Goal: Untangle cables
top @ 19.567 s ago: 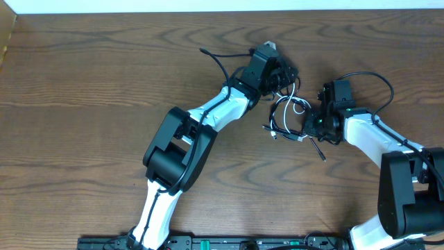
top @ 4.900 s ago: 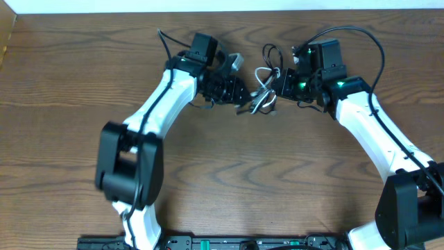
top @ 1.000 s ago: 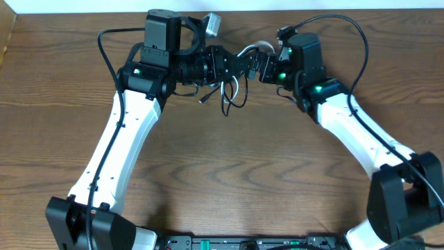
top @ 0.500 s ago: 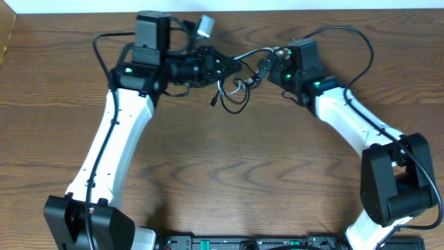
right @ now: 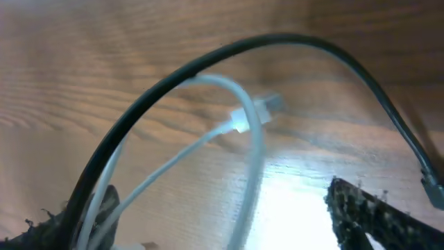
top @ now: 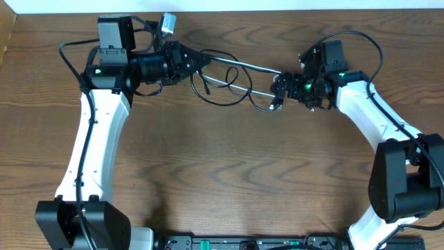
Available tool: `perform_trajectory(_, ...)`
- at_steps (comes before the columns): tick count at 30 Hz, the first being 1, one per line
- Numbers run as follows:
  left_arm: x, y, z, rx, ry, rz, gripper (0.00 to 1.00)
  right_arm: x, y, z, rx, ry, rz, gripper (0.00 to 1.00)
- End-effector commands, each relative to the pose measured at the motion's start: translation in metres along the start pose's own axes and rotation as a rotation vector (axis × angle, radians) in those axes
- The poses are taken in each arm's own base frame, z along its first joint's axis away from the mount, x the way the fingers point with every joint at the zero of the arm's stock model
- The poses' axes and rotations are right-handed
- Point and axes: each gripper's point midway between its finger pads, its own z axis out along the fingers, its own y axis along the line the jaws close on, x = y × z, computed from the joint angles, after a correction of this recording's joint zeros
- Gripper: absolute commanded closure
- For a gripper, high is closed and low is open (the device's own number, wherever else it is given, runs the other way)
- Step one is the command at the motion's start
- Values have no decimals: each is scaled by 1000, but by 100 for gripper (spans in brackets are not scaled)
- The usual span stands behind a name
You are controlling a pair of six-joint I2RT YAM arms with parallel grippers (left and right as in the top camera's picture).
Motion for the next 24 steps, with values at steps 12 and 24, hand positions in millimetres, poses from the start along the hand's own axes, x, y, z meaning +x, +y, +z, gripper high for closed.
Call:
perform_trajectory(12,-13,14,-55,-224,-141,115,92,-2,-115,-16,193,27,-7,21)
perform_trajectory(24,13,20,-29,-304,-33,208,93,4,-30,-20,-228,48,-170,89)
